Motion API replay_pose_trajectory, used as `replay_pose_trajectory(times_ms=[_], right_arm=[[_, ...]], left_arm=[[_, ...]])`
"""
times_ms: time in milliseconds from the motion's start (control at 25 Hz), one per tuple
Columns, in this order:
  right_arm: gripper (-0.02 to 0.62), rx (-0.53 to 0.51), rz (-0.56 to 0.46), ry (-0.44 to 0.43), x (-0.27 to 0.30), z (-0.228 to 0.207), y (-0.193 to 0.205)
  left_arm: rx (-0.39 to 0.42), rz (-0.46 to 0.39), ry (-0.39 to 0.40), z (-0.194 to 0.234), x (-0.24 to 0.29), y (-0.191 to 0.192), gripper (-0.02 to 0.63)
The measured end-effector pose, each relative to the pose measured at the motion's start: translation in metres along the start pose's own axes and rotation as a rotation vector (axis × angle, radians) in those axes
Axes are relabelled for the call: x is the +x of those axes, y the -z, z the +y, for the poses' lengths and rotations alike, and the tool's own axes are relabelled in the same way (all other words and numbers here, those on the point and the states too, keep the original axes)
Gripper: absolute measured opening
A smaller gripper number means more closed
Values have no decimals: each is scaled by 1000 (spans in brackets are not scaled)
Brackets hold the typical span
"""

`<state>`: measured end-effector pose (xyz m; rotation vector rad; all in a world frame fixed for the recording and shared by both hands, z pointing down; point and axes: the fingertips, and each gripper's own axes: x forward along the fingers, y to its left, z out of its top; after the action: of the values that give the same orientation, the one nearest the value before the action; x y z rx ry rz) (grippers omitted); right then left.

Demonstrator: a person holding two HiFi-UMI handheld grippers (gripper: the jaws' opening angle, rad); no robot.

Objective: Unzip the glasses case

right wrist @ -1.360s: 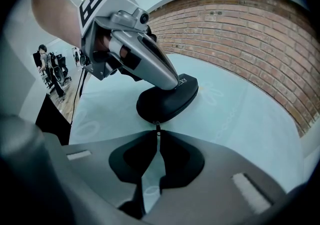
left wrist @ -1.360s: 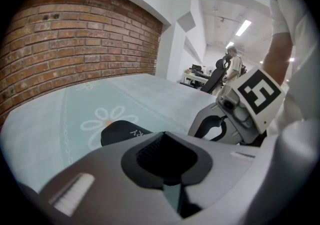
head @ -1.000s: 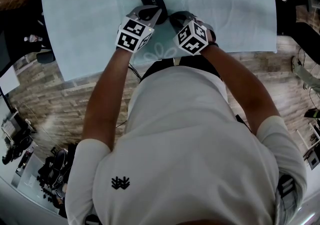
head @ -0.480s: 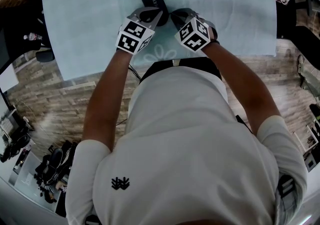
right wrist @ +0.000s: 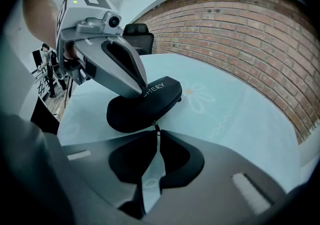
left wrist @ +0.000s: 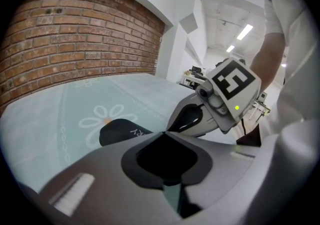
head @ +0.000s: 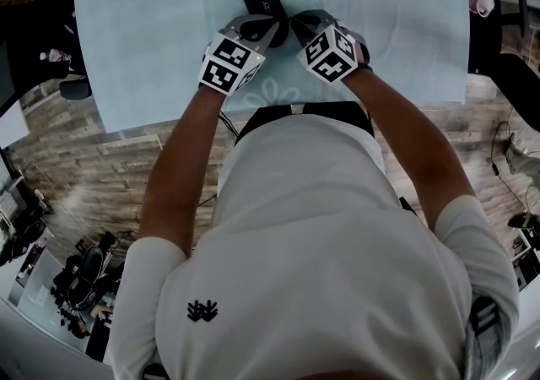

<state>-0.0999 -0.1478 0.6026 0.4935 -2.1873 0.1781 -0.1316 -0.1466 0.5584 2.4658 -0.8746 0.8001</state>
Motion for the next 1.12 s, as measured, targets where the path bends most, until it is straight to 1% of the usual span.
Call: replay_pose_trajectory(times_ms=[680,720,920,1120], right_arm=[[17,5,-1,-13,16,-20,-15],[3,3,-2,-14,16,-20,-16],[3,-12,-5,-19,19,-23,-18],[3,-12,-8,-19,24,-29,-25]], left_arm=[[-22,-3,12,-3,-2,-3,54],[-20,-1,11,-3,-2,-3,54],[-13,24,6,-3,-3,4,54],[-25,-4,1,0,-3,1,54]])
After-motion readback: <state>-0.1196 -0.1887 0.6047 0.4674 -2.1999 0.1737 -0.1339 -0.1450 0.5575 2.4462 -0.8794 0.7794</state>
